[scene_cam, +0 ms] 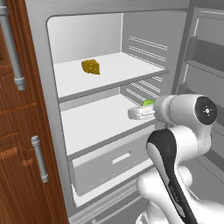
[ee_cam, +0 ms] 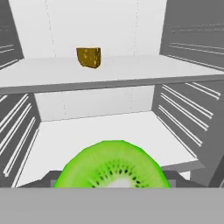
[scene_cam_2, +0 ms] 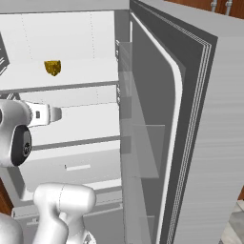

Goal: Pick up the pear and kiwi from the fridge and place one fruit on each plate on the dining counter.

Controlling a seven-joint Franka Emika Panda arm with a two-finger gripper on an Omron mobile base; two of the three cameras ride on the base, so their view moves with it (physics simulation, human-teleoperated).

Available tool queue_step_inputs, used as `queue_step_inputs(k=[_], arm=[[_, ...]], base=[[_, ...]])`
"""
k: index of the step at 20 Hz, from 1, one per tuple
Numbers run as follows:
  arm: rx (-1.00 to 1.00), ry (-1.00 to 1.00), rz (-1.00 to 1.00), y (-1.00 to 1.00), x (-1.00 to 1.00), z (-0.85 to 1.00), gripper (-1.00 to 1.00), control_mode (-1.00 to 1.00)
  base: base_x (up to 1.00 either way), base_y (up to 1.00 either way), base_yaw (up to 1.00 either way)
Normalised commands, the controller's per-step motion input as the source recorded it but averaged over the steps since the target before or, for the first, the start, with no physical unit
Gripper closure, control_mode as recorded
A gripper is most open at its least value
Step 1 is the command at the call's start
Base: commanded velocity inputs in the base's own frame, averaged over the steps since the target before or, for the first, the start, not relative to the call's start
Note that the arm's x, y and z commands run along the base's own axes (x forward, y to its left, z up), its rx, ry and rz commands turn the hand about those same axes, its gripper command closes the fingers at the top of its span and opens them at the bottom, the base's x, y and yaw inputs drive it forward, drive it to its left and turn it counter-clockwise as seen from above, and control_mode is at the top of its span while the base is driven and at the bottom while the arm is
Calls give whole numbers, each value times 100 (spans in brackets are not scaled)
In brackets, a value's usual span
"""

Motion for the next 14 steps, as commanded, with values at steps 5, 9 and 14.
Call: queue_step_inputs(k=[5, 9, 14], arm=[[0, 17, -11, -25, -62, 31, 100, -100], [0, 30, -14, -20, -44, 34, 100, -100], [-1, 22, -11, -20, -21, -13, 100, -100]], base=[[0, 0, 0], [0, 0, 0], [0, 0, 0]])
